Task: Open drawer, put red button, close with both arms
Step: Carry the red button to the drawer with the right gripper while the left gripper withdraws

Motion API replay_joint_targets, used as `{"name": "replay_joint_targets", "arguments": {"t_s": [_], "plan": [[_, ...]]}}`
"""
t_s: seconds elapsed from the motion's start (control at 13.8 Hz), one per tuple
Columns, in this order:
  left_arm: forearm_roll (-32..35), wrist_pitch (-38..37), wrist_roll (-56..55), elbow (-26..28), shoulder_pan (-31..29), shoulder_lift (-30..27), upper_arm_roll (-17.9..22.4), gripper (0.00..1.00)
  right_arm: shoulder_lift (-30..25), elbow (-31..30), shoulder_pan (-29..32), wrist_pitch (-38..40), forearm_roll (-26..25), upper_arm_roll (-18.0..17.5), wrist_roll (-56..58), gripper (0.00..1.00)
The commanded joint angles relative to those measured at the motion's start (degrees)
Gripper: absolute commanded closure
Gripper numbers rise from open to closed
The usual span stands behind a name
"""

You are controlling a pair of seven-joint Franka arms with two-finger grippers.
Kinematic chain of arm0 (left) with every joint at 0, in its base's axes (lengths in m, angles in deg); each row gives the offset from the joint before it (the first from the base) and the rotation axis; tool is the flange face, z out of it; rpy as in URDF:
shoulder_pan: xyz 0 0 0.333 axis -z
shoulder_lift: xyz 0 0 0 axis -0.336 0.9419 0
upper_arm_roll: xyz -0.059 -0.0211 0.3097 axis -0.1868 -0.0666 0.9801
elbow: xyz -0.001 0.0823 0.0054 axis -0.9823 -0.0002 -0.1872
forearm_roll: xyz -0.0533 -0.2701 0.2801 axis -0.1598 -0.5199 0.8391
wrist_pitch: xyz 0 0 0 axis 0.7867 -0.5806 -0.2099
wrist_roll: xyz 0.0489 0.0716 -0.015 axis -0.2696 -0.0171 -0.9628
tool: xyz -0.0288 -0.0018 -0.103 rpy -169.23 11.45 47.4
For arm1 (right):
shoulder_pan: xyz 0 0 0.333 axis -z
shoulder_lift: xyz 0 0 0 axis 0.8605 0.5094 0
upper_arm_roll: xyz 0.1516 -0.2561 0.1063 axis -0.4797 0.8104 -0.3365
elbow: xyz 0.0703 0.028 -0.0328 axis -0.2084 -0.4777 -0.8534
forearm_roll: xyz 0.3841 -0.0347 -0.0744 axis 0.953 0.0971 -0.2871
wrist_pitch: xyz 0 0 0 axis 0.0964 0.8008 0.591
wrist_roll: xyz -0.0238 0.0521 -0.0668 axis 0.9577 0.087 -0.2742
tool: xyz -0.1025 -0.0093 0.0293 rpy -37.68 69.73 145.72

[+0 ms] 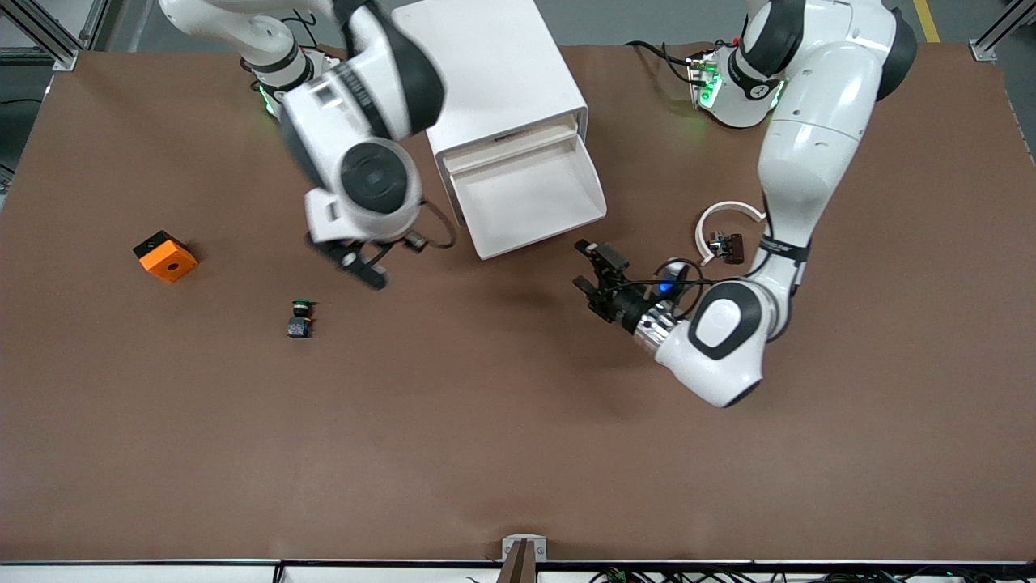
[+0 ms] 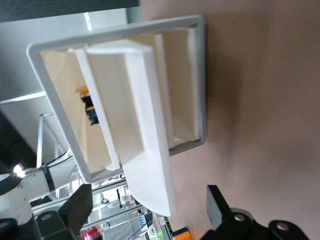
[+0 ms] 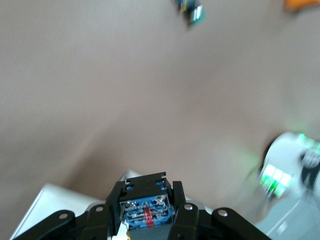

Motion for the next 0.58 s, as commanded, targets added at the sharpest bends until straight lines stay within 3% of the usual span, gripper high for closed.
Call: {"name": "replay_joint_targets", "arguments": {"t_s": [0.0,0.22,0.51], "plan": [[6.6,-0.5,3.0,-0.1,-2.1,-4.6,-0.1,0.0,0.0,2.8,-2.0,-1.8,5.5,0.9,-9.3,0.76],[17.5,-3.9,14.7,-0.3,-4.0,-10.2,0.0,0.0,0.2,2.7,-3.8,-8.3,9.0,0.9,-16.2,0.76],[38.1,-4.4,28.4,-0.3,-4.9,-15.5,0.0,0.0,2.7,2.4,-7.3,-15.2,8.3,1.0,-28.5,0.76]]}}
